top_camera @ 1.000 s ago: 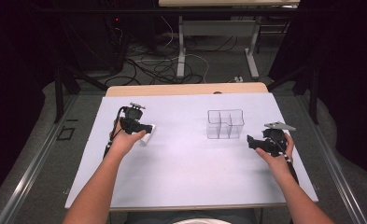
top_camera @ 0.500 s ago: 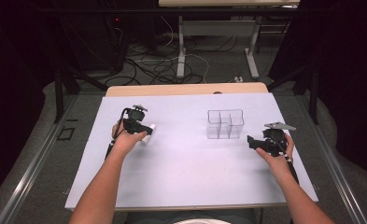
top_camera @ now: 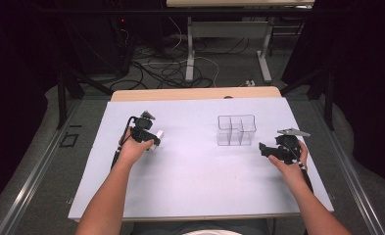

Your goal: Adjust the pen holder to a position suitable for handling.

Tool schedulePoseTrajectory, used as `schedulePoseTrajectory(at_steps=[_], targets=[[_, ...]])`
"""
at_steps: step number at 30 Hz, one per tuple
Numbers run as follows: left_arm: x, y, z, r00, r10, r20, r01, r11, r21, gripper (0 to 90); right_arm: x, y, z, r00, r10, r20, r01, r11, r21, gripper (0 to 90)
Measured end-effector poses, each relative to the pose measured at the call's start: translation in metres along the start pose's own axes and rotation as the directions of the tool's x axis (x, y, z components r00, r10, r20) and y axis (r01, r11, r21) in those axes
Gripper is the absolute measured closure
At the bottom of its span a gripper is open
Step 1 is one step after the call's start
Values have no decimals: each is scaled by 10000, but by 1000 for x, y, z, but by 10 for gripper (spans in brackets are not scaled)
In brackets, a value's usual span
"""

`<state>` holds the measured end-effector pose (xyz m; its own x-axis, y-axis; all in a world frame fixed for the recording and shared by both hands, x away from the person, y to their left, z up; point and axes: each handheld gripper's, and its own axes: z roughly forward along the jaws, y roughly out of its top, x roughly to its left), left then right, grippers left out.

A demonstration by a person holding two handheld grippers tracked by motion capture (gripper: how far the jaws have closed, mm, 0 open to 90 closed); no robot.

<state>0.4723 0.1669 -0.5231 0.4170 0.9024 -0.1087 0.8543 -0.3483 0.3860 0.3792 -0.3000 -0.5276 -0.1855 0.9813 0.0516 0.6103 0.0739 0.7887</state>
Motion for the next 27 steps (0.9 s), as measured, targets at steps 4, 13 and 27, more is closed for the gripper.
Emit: schedulePoseTrajectory(at_steps=[4, 13, 27], targets=[[0, -1, 2, 10000, -16, 61, 16, 10000, 56, 588, 0, 0, 0, 10000, 37, -11, -37, 10000, 44, 148], [-3, 0, 4, 9999, 15, -146, -13, 10000, 88, 623, 0, -1, 2, 10000, 29, -53, -28, 9999, 110, 149], [-5, -4, 6, 9989, 362, -283, -343, 9973, 653, 645, 0, -1, 2, 9999, 56, -114, -53, 9998, 215, 149]])
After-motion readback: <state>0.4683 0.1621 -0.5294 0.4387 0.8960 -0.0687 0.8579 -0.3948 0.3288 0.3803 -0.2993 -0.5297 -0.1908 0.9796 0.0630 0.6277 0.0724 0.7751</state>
